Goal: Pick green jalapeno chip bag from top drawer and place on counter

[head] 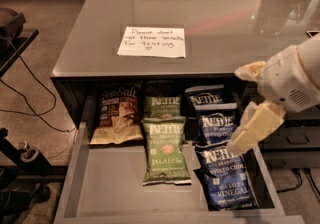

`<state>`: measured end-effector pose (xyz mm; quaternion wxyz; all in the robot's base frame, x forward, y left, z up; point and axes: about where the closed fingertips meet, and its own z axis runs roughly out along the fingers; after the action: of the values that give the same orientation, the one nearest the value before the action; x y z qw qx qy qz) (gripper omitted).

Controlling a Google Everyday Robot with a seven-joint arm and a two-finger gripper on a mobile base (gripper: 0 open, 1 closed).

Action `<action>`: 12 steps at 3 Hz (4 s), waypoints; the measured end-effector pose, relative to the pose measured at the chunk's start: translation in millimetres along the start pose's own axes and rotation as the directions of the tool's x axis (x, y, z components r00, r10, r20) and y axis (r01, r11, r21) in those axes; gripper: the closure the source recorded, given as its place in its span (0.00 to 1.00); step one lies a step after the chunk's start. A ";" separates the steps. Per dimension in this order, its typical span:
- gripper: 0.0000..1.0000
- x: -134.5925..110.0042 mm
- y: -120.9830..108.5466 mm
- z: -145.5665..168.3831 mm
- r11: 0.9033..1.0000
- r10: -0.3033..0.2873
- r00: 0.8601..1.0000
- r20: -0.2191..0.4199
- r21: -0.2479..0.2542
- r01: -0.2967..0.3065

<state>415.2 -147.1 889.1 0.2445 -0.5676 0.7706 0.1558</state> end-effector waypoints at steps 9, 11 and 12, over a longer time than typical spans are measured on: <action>0.00 8.2 -32.2 261.9 0.952 -0.272 0.955 0.117 -0.108 0.285; 0.00 24.5 -35.8 293.7 0.960 -0.205 0.969 0.137 -0.167 0.226; 0.19 20.6 -33.5 305.0 0.952 -0.206 0.968 0.145 -0.197 0.232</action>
Offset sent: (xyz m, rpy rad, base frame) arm -0.0225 0.1342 -0.1336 0.2891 0.2166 0.1324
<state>503.2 -16.0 625.2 0.2451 -0.6620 0.6651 0.2436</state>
